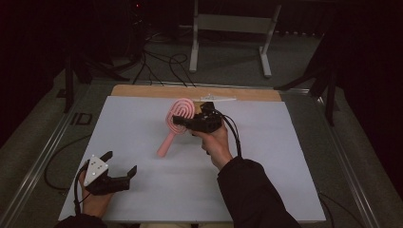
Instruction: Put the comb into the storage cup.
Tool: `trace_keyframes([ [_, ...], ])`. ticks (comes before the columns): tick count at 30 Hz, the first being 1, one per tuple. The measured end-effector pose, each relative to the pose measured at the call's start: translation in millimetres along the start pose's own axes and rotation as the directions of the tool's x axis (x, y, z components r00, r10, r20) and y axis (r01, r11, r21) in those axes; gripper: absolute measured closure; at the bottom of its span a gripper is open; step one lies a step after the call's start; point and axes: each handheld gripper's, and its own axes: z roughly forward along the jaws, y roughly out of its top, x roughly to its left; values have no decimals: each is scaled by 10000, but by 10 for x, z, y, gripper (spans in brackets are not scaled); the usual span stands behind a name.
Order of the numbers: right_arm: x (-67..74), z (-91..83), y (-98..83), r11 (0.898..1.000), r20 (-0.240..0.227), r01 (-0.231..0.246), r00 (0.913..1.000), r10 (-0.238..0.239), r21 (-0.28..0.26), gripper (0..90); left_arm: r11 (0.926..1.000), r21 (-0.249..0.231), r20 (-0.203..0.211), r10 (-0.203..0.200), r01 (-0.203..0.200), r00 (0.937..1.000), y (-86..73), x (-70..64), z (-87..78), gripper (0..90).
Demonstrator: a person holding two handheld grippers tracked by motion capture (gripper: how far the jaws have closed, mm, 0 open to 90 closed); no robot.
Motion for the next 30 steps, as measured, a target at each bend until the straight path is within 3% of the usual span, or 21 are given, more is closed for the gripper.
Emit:
trace_keyframes([
  [13, -64, 16, 41, 9994, -140, -342, 9993, 341, -87, 633, 10000, -36, -47, -17, 17, 10000, 1, 4, 0, 0],
  [30, -89, -17, 168, 9993, -73, -344, 9994, 343, -144, 633, 10000, -45, -30, -22, 22, 10000, 1, 5, 1, 1],
])
